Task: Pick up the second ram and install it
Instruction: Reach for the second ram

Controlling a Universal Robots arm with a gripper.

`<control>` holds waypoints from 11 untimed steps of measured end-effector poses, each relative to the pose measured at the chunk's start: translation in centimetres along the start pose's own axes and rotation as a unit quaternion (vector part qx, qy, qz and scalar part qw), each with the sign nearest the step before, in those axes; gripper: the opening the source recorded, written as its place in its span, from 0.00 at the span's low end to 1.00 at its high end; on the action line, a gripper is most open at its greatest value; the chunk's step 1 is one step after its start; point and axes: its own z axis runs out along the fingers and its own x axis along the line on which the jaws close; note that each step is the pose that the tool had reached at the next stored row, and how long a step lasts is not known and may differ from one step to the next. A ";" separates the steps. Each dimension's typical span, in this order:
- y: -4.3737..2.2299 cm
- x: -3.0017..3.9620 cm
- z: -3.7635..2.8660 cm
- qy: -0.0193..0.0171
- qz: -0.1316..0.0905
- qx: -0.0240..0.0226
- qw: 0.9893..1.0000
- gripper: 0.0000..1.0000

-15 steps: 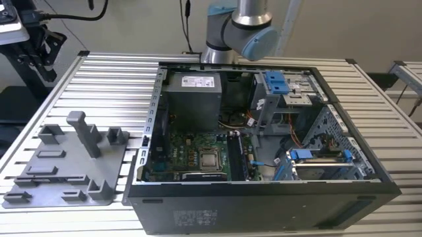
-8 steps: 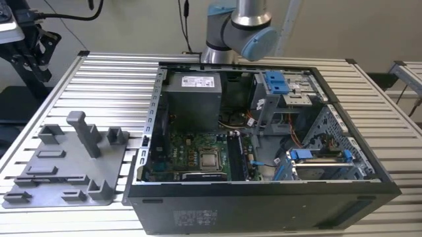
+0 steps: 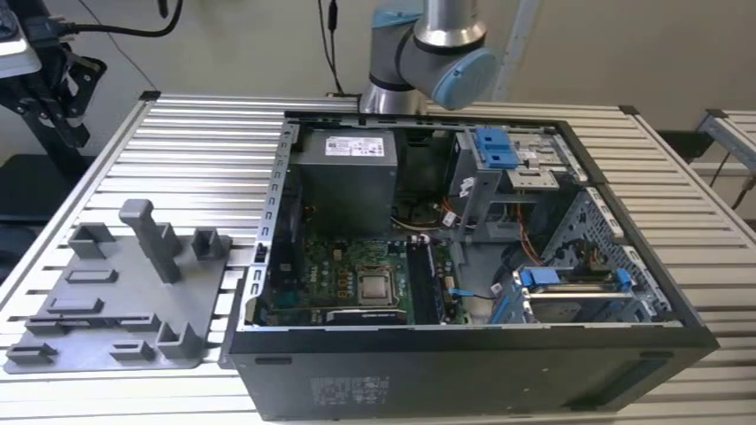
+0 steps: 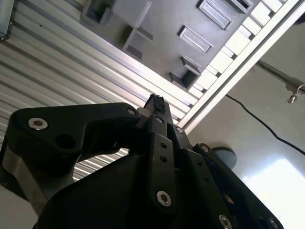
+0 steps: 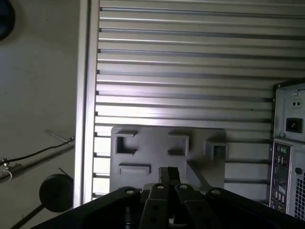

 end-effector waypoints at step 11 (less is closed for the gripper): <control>-0.34 0.15 0.16 0.000 0.000 0.000 1.000 0.11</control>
